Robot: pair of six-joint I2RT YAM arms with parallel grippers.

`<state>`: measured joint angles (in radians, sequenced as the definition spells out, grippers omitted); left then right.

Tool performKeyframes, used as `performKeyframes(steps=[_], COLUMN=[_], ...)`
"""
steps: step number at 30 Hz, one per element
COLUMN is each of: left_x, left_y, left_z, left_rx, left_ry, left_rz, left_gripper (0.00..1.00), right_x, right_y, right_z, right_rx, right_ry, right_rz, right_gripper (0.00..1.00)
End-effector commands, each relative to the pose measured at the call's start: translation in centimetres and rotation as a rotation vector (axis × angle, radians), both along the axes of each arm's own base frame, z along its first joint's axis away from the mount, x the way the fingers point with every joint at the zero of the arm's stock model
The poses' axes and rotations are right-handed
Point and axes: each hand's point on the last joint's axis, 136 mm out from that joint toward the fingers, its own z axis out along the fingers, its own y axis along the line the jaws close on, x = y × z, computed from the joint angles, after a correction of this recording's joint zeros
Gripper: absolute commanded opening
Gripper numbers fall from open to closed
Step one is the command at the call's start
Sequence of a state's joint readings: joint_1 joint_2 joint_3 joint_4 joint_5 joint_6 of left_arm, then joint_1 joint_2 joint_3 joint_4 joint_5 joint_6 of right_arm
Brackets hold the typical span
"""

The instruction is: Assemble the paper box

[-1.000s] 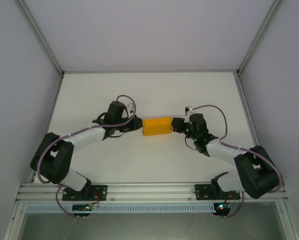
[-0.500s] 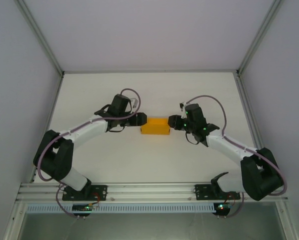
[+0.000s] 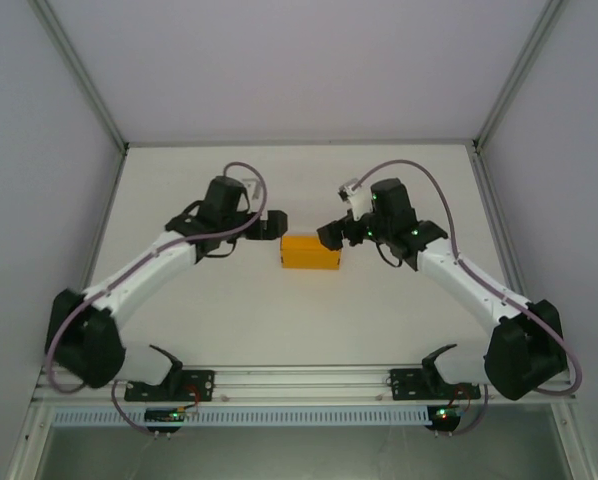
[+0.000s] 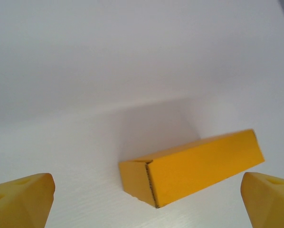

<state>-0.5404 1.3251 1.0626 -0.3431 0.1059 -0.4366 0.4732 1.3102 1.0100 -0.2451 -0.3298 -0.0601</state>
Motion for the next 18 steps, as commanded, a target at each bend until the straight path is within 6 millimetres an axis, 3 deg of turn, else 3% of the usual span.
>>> performKeyframes(steps=[1, 3, 7, 8, 9, 18], left_x=[-0.8, -1.6, -3.0, -3.2, -3.3, -3.3], left_y=[4.9, 6.8, 8.6, 9.0, 9.6, 10.2], left_z=[1.0, 0.9, -0.5, -1.0, -1.3, -2.7], left_rx=[0.077, 0.070, 0.043, 0.047, 0.050, 0.062], left_ry=[-0.072, -0.098, -0.082, -0.070, -0.061, -0.013], left_rz=[0.144, 0.197, 0.227, 0.242, 0.262, 0.262], left_gripper=[1.00, 1.00, 1.00, 1.00, 0.99, 1.00], right_x=[-2.5, -2.9, -2.9, -1.4, -1.8, 0.7], right_y=[1.2, 2.1, 3.4, 4.4, 3.8, 3.9], right_z=[-1.7, -2.8, -5.0, -2.6, -5.6, -10.3], right_rx=[-0.191, -0.264, -0.434, -0.451, -0.505, -0.759], right_ry=[-0.081, -0.136, -0.189, -0.256, -0.186, -0.094], right_rz=[0.323, 0.441, 0.605, 0.600, 0.617, 0.663], right_gripper=[0.99, 0.99, 0.99, 0.99, 0.99, 0.95])
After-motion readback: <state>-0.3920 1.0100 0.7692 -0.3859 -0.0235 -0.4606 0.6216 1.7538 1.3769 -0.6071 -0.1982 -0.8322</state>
